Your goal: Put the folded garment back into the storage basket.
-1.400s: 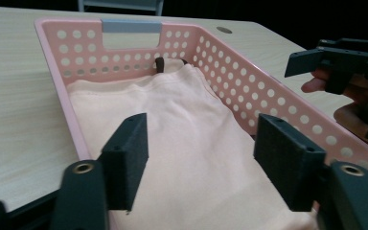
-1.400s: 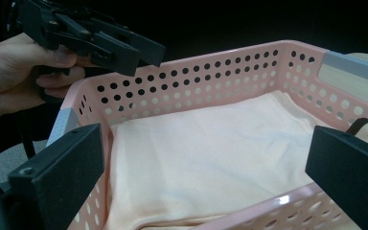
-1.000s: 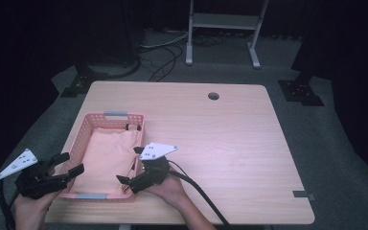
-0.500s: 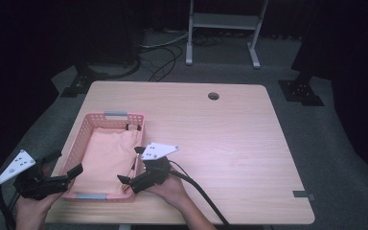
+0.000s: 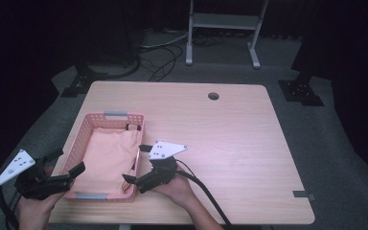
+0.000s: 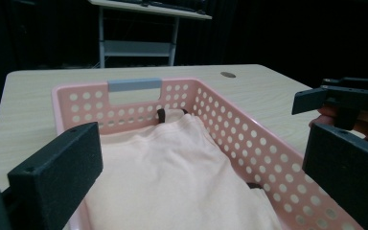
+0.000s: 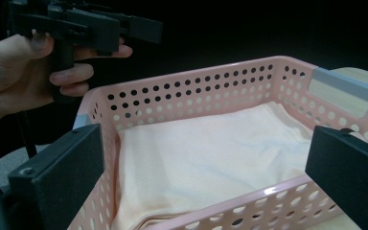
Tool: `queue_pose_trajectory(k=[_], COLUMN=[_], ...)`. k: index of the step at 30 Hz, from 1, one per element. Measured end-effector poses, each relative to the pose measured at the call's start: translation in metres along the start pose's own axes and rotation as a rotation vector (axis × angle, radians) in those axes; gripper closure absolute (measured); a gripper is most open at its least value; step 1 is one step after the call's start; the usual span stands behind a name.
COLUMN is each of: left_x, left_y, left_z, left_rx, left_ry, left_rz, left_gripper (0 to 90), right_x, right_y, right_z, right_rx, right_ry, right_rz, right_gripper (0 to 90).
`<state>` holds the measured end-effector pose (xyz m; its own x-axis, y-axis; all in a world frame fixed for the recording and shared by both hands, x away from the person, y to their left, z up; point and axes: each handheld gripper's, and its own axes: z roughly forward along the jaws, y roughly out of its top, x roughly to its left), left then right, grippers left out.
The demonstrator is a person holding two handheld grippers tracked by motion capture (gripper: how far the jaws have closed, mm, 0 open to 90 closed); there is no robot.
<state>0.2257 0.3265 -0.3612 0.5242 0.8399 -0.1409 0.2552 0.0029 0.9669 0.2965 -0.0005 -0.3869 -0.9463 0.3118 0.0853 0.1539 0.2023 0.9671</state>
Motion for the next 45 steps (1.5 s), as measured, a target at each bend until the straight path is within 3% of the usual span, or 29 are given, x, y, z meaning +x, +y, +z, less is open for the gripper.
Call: queue_pose_trajectory(k=[10,20,30,41,45], left_x=[-0.035,-0.072,-0.107,-0.149,-0.162], left_y=[0.023,0.041,0.054,0.059,0.058], left_z=[0.016,0.042,0.078,0.125,0.140], left_rx=[-0.042,-0.056,-0.059,-0.041,-0.030], left_ry=[-0.035,-0.117,-0.224,-0.373,-0.407], left_rz=[0.031,0.065,0.090,0.112,0.118], left_gripper=[0.0,0.0,0.0,0.0,0.0], right_x=[-0.004,-0.013,-0.022,-0.031,-0.034], right_y=[0.010,0.018,0.019,0.010,0.005], right_z=[-0.028,-0.067,-0.113,-0.170,-0.190], right_rx=[-0.015,-0.030,-0.044,-0.055,-0.056], right_ry=[0.000,-0.037,-0.113,-0.219,-0.256], right_rz=[-0.025,-0.038,-0.052,-0.049,-0.044], right_gripper=[0.0,0.0,0.0,0.0,0.0])
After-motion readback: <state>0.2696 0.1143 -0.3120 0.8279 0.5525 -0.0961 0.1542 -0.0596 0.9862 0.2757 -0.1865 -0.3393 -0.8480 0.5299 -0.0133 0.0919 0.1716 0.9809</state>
